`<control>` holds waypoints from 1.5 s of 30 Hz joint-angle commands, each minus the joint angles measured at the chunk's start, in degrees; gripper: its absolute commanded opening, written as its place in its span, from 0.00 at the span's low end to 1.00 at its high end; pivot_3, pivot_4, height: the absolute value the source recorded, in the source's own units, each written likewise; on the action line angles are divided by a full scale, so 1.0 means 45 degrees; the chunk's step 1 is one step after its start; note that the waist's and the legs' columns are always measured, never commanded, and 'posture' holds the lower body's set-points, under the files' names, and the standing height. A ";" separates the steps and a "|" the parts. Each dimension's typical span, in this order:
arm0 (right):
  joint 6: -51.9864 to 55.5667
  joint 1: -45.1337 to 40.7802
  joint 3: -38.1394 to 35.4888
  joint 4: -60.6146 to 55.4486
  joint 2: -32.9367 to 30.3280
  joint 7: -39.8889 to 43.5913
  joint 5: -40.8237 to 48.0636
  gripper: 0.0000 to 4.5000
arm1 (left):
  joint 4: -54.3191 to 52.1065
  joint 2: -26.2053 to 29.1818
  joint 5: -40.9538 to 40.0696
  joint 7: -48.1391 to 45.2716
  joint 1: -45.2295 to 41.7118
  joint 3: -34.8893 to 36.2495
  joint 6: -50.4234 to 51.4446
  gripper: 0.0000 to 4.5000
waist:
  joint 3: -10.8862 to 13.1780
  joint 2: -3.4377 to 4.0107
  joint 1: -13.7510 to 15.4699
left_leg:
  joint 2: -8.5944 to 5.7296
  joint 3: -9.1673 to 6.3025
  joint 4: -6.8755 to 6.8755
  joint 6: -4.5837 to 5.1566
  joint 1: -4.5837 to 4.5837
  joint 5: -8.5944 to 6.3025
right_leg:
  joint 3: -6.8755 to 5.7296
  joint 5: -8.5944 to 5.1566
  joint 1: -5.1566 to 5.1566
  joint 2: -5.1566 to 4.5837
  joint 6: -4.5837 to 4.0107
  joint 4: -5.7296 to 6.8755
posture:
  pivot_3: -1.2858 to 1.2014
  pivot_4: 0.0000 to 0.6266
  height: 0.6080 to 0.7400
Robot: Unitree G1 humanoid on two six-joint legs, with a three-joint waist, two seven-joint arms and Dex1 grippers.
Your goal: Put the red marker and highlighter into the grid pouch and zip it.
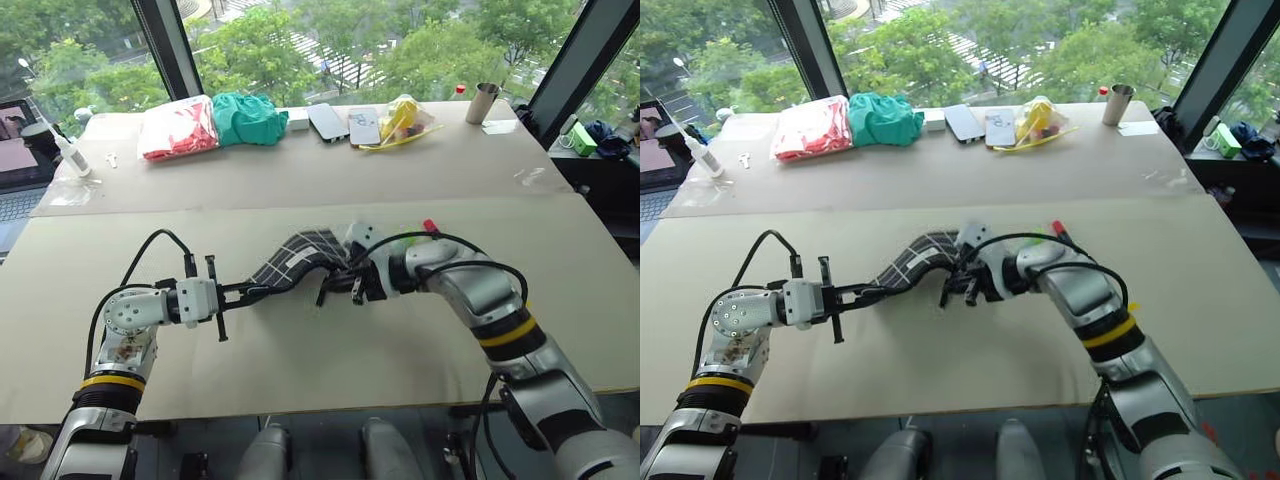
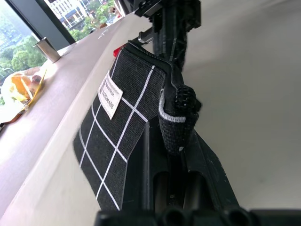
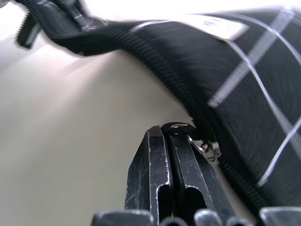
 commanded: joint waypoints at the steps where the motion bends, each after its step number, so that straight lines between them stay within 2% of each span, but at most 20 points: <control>1: -0.1060 -0.0691 -0.0749 0.1259 -0.0448 0.0029 -0.0458 0.01 | -0.0245 0.0052 -0.0181 -0.0010 -0.0046 0.0138 -0.0062 0.00 | 0.0000 0.0000 -0.0012 | 0.0000 0.0001 0.0000 0.0001 -0.0001 0.0000 | -0.0001 0.0000 0.0000 -0.0001 0.0000 -0.0002 | 0.52 0.24 1.00; 9: -0.2086 -0.0633 -0.0903 0.1051 -0.1665 0.1793 -0.0406 0.01 | -0.0327 0.0164 -0.0189 -0.0070 0.0010 0.0166 0.0020 0.00 | 0.0000 0.0000 -0.0075 | 0.0003 0.0010 -0.0005 0.0004 0.0000 -0.0002 | 0.0002 0.0000 -0.0007 -0.0001 0.0000 -0.0004 | 0.52 0.24 1.00; 12: -0.1788 -0.0100 -0.0489 -0.0269 -0.1714 0.2217 -0.0223 0.01 | -0.0243 0.0170 -0.0149 -0.0065 -0.0079 0.0174 0.0029 0.00 | 0.0000 0.0000 -0.0062 | 0.0006 0.0009 -0.0007 0.0005 0.0000 -0.0003 | 0.0001 0.0000 -0.0007 0.0001 0.0000 -0.0003 | 0.52 0.24 1.00; 19: -0.0391 0.0625 0.0411 -0.2881 -0.0697 0.1979 0.0135 0.01 | -0.0213 0.0084 -0.0080 -0.0004 -0.0091 0.0118 0.0026 0.00 | 0.0000 0.0000 -0.0056 | 0.0006 0.0005 -0.0006 0.0006 -0.0002 -0.0003 | 0.0001 0.0000 -0.0008 0.0001 0.0000 0.0001 | 0.52 0.24 1.00; 29: 0.0032 -0.0392 0.0712 -0.2773 0.0322 0.1815 0.0235 0.01 | -0.0330 0.0026 -0.0103 -0.0012 0.0028 0.0053 0.0110 0.00 | 0.0000 0.0000 -0.0041 | 0.0000 -0.0003 0.0011 0.0005 -0.0006 -0.0003 | -0.0001 0.0000 -0.0006 0.0000 0.0000 -0.0001 | 0.52 0.24 1.00; 35: 0.0214 -0.0224 0.1406 -0.3591 0.0829 0.2109 0.0421 0.01 | -0.0293 -0.0030 -0.0092 -0.0027 -0.0043 0.0027 0.0128 0.00 | 0.0000 0.0001 -0.0045 | 0.0002 -0.0011 0.0009 0.0006 -0.0005 -0.0004 | -0.0002 0.0000 -0.0007 0.0000 0.0000 0.0006 | 0.52 0.24 1.00; 39: -0.1088 0.0068 0.2437 -0.2477 0.0114 0.2319 -0.0895 0.01 | -0.0326 -0.0068 -0.0078 -0.0028 -0.0067 0.0049 0.0145 0.00 | 0.0000 0.0001 -0.0012 | 0.0000 -0.0013 0.0014 0.0005 -0.0005 -0.0003 | -0.0008 0.0000 -0.0002 0.0000 0.0000 0.0003 | 0.52 0.24 1.00; 45: -0.2167 -0.0796 0.1755 -0.0511 -0.0313 0.2399 -0.1448 0.01 | -0.0494 -0.0009 -0.0114 -0.0014 0.0069 0.0114 0.0226 0.00 | 0.0000 0.0000 -0.0052 | -0.0001 -0.0007 0.0017 0.0005 -0.0006 -0.0003 | -0.0008 0.0000 -0.0006 0.0000 0.0000 0.0005 | 0.52 0.24 1.00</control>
